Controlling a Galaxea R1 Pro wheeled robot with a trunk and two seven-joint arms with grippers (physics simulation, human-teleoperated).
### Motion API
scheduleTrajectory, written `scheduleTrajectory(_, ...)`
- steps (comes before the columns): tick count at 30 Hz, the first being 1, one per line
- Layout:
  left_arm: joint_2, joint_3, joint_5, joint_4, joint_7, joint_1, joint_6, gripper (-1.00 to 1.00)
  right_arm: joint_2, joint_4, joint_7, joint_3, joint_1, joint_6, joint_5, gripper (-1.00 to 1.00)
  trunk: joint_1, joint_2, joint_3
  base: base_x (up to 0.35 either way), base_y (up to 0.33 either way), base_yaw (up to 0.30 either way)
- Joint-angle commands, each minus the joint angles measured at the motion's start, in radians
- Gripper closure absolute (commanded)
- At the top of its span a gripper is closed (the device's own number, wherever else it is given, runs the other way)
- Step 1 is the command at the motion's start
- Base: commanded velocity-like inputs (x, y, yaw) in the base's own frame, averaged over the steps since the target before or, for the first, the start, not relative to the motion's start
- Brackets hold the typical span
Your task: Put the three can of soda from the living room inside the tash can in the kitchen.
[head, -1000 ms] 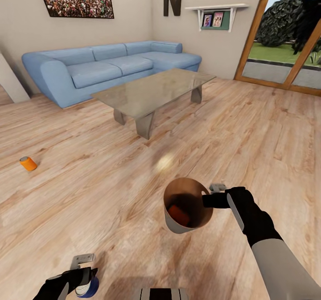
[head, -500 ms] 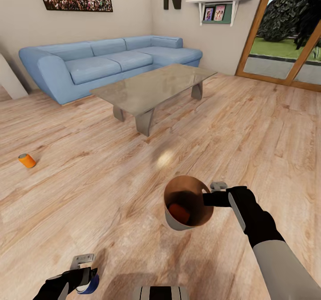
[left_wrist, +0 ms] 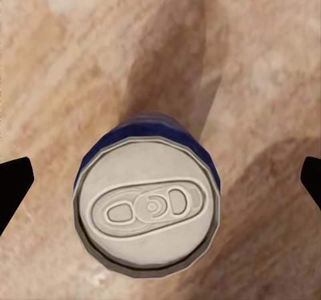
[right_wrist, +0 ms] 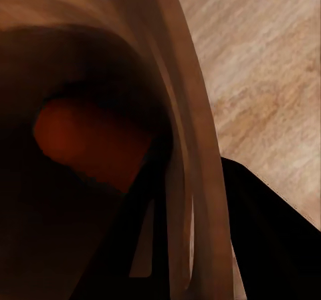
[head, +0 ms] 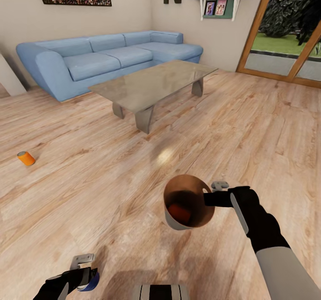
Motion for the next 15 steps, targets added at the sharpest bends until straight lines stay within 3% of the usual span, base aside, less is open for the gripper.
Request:
scheduleTrajectory(1,0.0,0.0,0.001,0.0,0.001,0.0,0.0,-1.0,0.0,-0.015,-0.005,0.001,0.004,0.015,-0.019,1.0,0.0,0.0,0.0,0.0,0.0,0.0)
scheduleTrajectory(8,0.0,0.0,0.001,0.0,0.001,0.0,-0.001,-1.0,-0.002,-0.056,0.054,-0.002,0.022,0.028,-0.018,1.0,0.0,0.0,0.0,0.0,0.0,0.0)
scheduleTrajectory(15,0.0,0.0,0.002,0.0,0.001,0.0,-0.001,-1.0,-0.003,-0.083,0.068,-0.002,0.035,0.028,-0.018,1.0,0.0,0.0,0.0,0.0,0.0,0.0)
